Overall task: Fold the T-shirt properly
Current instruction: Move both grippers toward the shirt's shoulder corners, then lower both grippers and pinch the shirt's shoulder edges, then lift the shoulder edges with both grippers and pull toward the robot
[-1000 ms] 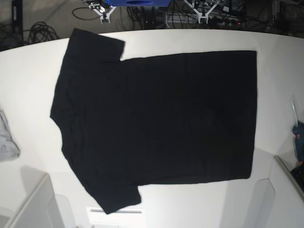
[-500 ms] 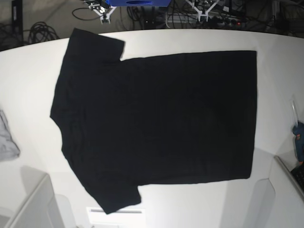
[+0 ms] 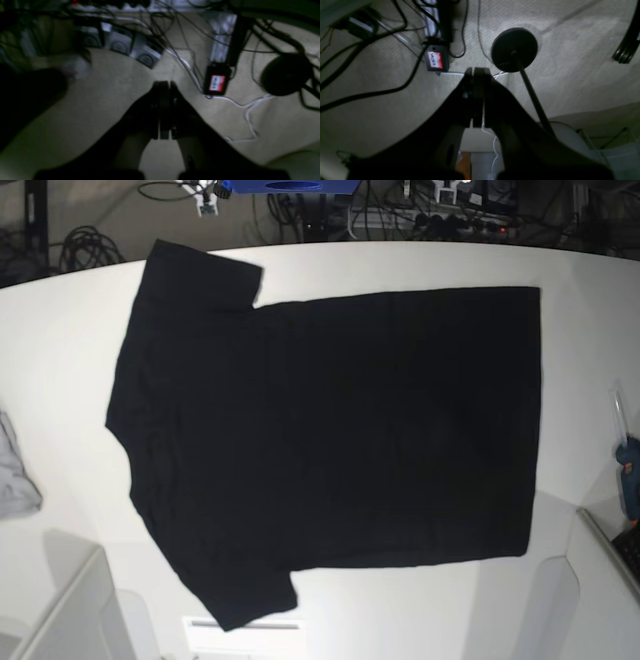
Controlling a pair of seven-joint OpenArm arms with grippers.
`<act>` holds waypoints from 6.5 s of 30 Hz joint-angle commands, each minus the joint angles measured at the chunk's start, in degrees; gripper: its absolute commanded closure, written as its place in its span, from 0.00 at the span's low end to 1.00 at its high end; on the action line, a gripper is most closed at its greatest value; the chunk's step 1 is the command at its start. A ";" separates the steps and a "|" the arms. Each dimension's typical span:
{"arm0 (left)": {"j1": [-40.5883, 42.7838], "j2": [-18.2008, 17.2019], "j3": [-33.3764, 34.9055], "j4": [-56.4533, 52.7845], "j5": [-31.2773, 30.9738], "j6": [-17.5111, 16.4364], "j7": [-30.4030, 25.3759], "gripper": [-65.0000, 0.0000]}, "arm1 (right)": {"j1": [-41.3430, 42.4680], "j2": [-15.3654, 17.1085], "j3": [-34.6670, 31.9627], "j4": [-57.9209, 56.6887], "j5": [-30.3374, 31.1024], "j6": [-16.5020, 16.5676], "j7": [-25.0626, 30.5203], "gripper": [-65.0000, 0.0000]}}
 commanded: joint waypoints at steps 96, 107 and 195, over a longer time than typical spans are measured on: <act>22.19 -7.60 -39.72 66.32 -42.51 -24.19 18.95 0.42 | -15.46 7.71 19.55 66.99 54.23 10.67 -31.42 0.44; 19.64 -7.60 -37.96 62.89 -42.69 -24.19 19.04 0.42 | -14.67 7.80 19.55 66.91 53.97 10.85 -31.77 1.00; 22.28 -6.46 -36.91 72.74 -42.25 -24.19 29.94 1.00 | -27.24 7.71 19.11 83.26 53.97 11.20 -28.43 1.00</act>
